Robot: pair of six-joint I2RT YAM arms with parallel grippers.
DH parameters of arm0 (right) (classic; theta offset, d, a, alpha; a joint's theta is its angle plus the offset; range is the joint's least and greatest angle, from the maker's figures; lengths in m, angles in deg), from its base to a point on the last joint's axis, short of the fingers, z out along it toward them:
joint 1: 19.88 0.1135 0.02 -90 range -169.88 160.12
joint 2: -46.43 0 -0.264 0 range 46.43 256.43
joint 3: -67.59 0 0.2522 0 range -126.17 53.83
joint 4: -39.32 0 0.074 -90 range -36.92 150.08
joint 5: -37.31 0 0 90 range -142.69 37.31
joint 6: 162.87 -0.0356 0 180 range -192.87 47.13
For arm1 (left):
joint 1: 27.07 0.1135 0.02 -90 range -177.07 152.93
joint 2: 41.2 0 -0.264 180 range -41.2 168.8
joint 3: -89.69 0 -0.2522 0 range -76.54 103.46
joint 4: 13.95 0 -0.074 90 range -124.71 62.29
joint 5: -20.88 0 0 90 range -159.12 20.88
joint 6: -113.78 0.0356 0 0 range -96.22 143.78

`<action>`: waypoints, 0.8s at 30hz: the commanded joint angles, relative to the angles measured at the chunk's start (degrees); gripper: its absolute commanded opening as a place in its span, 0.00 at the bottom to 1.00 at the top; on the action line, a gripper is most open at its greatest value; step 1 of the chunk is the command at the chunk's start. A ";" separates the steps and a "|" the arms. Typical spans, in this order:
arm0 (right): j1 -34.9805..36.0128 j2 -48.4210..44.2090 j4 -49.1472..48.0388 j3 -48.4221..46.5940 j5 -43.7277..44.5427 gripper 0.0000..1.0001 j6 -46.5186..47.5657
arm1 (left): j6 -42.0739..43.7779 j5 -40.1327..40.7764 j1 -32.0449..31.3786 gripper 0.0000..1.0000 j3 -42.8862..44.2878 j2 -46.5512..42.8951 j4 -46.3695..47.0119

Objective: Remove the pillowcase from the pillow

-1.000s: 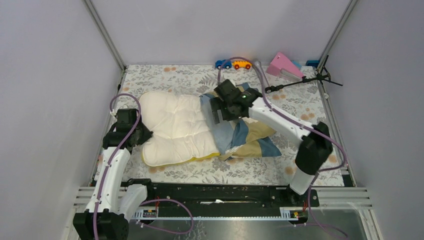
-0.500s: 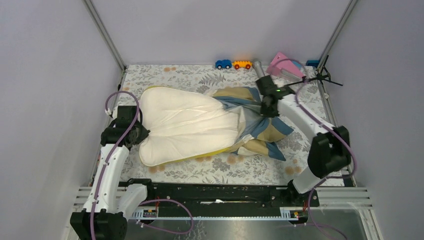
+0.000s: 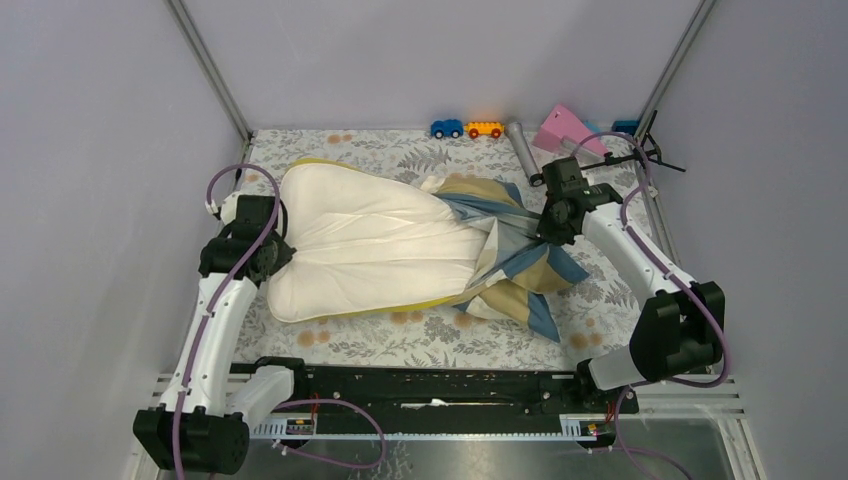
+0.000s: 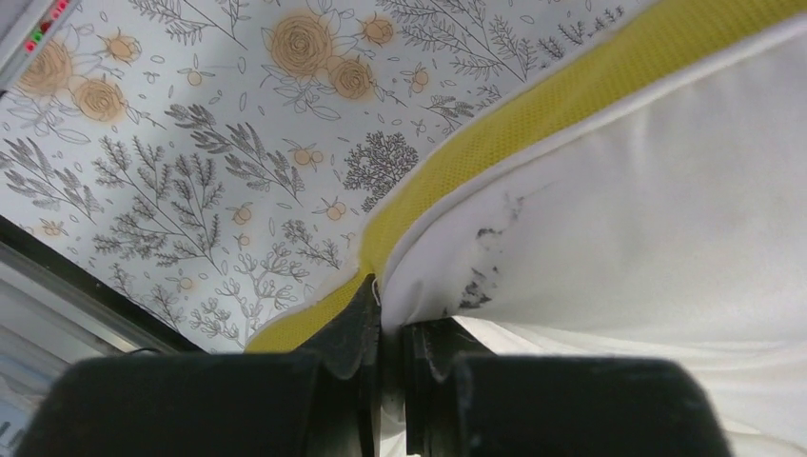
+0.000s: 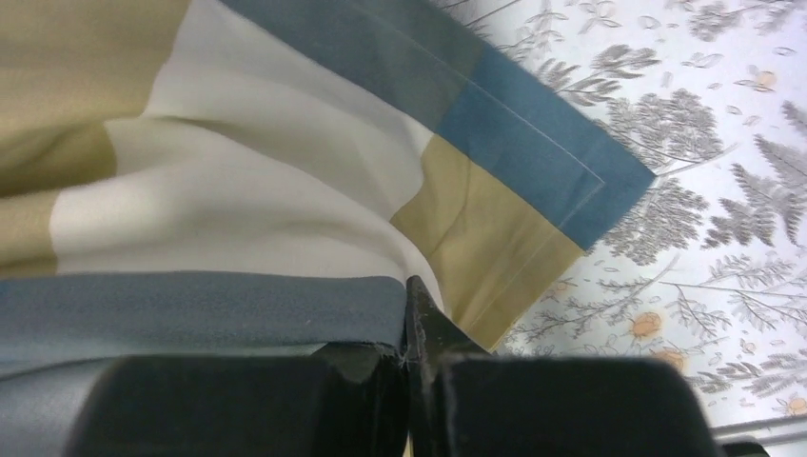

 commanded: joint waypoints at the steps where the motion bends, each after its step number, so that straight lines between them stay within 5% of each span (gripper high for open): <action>1: -4.04 -3.60 -3.38 -0.97 -8.49 0.07 9.96 | 8.26 11.24 3.23 0.08 1.93 -1.84 2.89; 3: -3.75 -5.66 -7.56 1.25 -20.44 0.17 8.98 | 9.67 2.88 3.21 0.23 2.11 -1.67 3.68; 5: -3.09 -7.76 -11.34 3.30 -25.42 0.31 7.19 | 9.75 -3.16 3.23 0.48 2.25 -1.73 4.60; 6: -2.71 -8.34 -11.74 3.61 -26.12 0.41 6.93 | 9.78 -5.77 3.23 0.65 2.28 -1.88 5.24; 8: -1.90 -8.28 -10.72 2.06 -25.21 0.77 7.75 | 9.83 -8.68 3.23 0.80 2.43 -2.42 6.47; 11: -0.38 -6.96 -7.73 -2.11 -22.28 0.97 10.66 | 10.71 -11.96 3.23 0.98 3.18 -2.43 8.24; 18: 6.91 -1.93 -4.85 -15.02 -15.74 0.99 15.66 | 12.75 -20.10 3.23 0.99 5.40 3.39 12.47; 24: 11.22 11.88 -0.41 -29.74 -11.85 0.99 22.95 | 16.19 -23.94 3.23 0.99 8.32 13.48 14.03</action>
